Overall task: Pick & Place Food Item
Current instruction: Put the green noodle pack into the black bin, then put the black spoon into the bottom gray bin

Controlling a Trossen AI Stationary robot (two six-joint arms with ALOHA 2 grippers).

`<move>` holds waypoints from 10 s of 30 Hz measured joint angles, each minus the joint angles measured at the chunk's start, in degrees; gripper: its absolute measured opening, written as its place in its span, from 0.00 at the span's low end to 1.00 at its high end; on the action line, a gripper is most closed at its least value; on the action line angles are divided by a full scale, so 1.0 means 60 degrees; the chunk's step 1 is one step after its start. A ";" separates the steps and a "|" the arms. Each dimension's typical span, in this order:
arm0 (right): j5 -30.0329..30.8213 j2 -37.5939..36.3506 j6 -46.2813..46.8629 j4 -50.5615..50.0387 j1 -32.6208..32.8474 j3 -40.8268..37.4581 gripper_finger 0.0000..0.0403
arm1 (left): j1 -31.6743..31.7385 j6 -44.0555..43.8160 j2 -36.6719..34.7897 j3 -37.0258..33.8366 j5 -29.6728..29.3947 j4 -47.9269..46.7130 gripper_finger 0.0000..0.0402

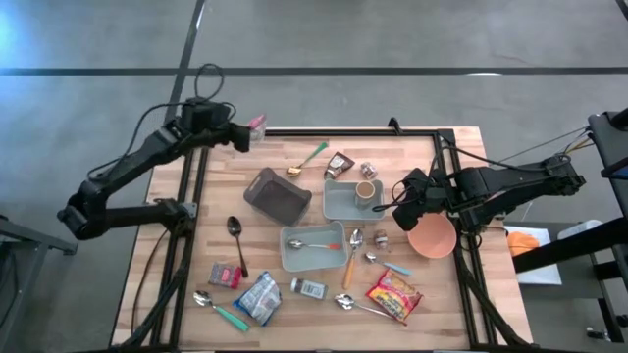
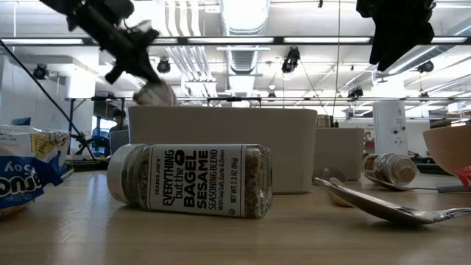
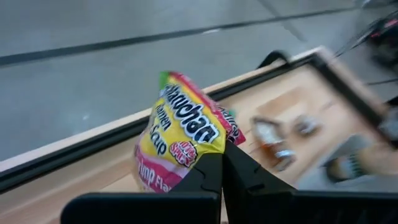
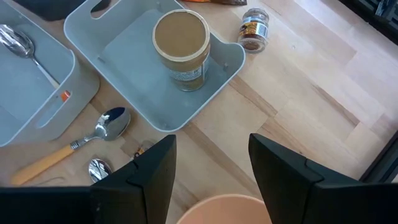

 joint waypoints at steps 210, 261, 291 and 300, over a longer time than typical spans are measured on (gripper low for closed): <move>-0.0310 0.0813 -0.2398 0.4430 0.0003 0.0036 0.50 | -0.2363 0.0353 0.6276 0.5698 -0.0483 -0.8789 0.60; -0.3463 0.0841 -0.4648 0.6390 -0.1814 0.0044 0.50 | -1.0170 -0.4549 0.1517 -0.0300 -0.1121 -0.5418 0.59; -0.3989 0.0831 -0.4212 0.6397 -0.1796 0.0044 0.50 | -1.0071 -1.1714 0.4604 -0.0435 0.0403 -0.5008 0.42; -0.4033 0.0831 -0.4169 0.6393 -0.1768 0.0042 0.50 | -1.0414 -1.2225 0.4659 -0.1461 0.0016 -0.4233 0.42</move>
